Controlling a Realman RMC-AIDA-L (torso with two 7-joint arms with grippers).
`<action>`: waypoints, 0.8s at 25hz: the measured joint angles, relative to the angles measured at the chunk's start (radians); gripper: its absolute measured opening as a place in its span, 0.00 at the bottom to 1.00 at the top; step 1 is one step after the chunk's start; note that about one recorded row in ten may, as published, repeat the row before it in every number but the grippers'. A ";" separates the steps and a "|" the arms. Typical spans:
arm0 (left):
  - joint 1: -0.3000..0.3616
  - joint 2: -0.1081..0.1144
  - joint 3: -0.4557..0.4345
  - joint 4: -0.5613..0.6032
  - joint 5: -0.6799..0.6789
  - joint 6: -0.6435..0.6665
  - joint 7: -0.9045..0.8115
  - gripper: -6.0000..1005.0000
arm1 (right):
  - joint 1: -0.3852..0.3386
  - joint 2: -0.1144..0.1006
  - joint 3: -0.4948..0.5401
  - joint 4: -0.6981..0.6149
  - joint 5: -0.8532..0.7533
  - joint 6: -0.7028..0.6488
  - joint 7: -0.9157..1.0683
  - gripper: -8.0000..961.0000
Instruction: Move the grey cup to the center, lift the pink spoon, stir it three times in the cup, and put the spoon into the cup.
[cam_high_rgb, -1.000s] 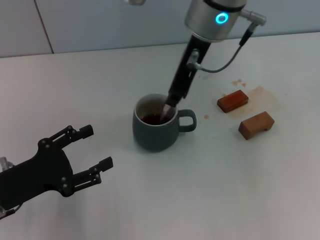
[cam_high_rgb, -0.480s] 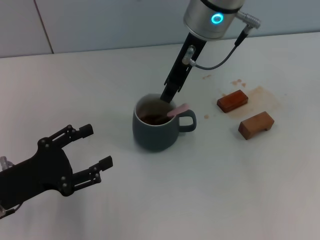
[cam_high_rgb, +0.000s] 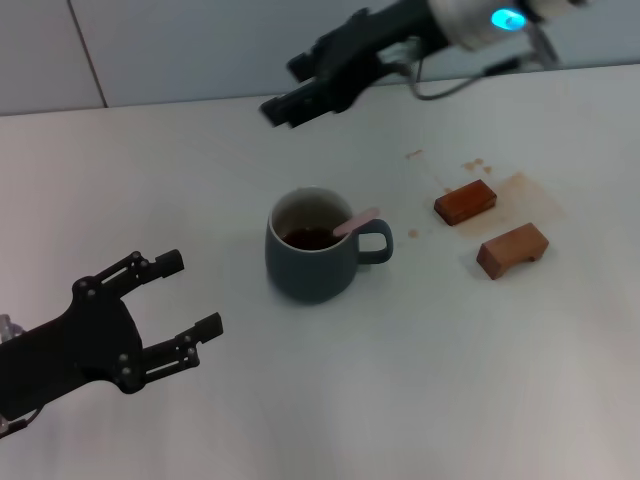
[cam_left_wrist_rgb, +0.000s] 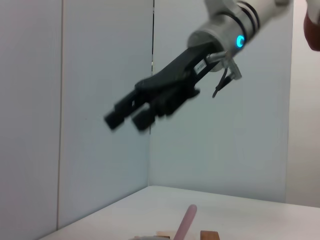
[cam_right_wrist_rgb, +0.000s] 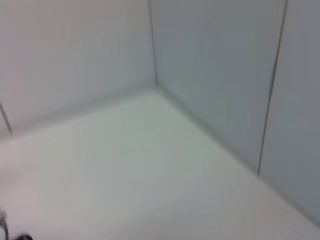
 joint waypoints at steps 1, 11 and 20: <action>-0.001 0.000 0.000 0.000 0.000 0.000 -0.001 0.83 | -0.052 -0.002 0.014 -0.009 0.078 0.020 -0.050 0.65; -0.026 0.012 0.001 0.013 0.004 -0.006 -0.060 0.83 | -0.322 -0.060 0.343 0.404 0.731 -0.271 -0.643 0.76; -0.121 0.126 0.009 0.058 0.120 -0.010 -0.284 0.83 | -0.403 -0.172 0.363 0.709 0.489 -0.289 -0.964 0.79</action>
